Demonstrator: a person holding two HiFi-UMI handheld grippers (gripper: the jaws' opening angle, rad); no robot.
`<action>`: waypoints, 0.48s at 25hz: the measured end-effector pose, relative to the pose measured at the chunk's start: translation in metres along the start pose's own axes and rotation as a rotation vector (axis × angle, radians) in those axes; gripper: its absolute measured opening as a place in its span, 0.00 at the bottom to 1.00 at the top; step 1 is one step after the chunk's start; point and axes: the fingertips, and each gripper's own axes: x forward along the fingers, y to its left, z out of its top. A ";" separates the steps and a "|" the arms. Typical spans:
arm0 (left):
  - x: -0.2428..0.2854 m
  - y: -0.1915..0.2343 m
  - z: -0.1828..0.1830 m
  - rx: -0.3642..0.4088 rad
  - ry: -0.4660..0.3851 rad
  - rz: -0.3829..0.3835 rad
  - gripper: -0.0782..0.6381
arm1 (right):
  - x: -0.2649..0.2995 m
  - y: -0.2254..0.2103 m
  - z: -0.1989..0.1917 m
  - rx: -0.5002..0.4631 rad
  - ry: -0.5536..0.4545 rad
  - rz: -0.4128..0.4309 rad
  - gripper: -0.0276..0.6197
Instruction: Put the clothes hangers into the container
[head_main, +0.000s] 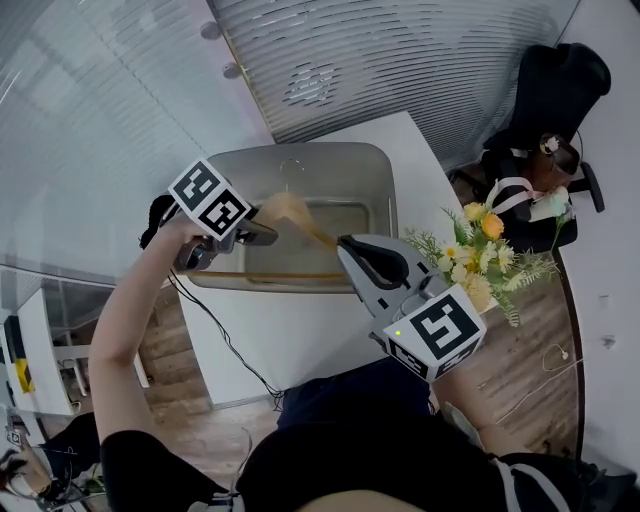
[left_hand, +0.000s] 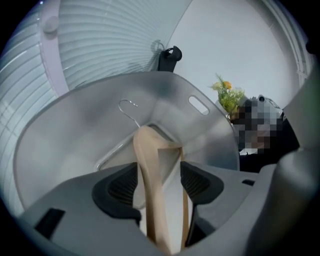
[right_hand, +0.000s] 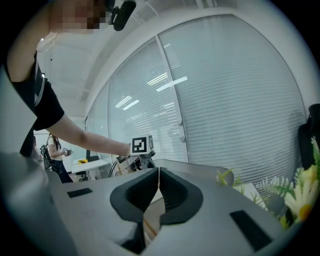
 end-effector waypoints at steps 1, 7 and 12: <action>-0.005 -0.001 0.005 -0.011 -0.029 0.001 0.51 | -0.001 0.000 -0.001 -0.005 0.003 -0.001 0.09; -0.049 -0.014 0.016 -0.062 -0.227 0.011 0.57 | -0.008 0.018 -0.004 -0.019 0.001 0.009 0.09; -0.093 -0.032 0.019 -0.084 -0.406 0.019 0.57 | -0.016 0.029 -0.003 -0.035 -0.009 0.009 0.09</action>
